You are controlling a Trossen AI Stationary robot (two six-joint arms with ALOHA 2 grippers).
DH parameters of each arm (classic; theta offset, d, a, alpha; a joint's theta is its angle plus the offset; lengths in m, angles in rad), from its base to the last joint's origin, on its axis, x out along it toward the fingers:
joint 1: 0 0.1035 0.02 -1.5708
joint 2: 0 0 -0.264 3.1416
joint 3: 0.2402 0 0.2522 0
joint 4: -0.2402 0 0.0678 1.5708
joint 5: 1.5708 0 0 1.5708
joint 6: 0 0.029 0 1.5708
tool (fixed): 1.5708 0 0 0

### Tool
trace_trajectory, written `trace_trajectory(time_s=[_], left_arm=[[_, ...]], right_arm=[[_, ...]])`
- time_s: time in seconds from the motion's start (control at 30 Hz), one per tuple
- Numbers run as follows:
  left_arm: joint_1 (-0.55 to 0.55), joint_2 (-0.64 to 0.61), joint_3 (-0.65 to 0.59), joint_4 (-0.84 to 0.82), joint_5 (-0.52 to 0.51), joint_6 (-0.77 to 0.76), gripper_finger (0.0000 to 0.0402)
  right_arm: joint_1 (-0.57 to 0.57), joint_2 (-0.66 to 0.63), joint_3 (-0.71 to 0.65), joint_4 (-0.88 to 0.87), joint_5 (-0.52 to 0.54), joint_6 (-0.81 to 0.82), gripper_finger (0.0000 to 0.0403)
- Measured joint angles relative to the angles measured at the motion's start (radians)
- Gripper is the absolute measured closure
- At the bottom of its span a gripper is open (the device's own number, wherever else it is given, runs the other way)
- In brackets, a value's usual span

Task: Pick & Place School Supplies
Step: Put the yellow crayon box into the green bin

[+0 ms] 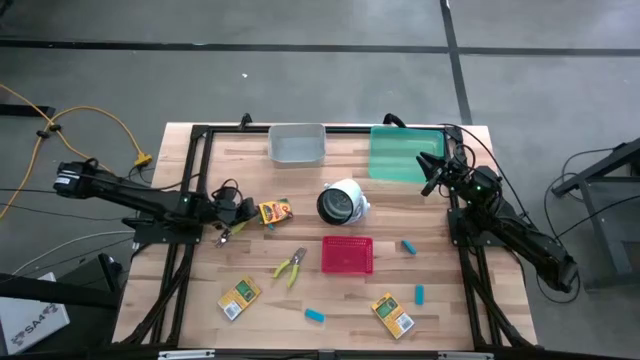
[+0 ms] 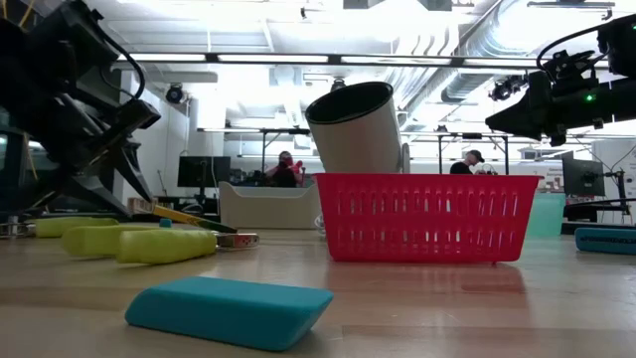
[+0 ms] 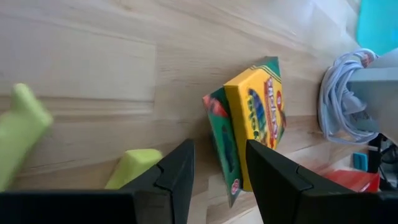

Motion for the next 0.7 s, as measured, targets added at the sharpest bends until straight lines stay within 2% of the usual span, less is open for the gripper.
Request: trace_trajectory(time_s=[0.17, 0.4, 0.7], left_arm=[[0.006, 0.059, 0.0, 0.064, 0.001, 0.011, 0.0261], [0.011, 0.076, 0.0, 0.079, 0.011, 0.011, 0.0264], [0.011, 0.075, 0.0, 0.082, 0.011, 0.006, 0.0335]], right_arm=[[0.0, 0.0, 0.0, 0.0, 0.0, 0.0, 0.0318], [0.0, 0.0, 0.0, 0.0, 0.0, 0.0, 0.0318], [0.0, 0.0, 0.0, 0.0, 0.0, 0.0, 0.0318]])
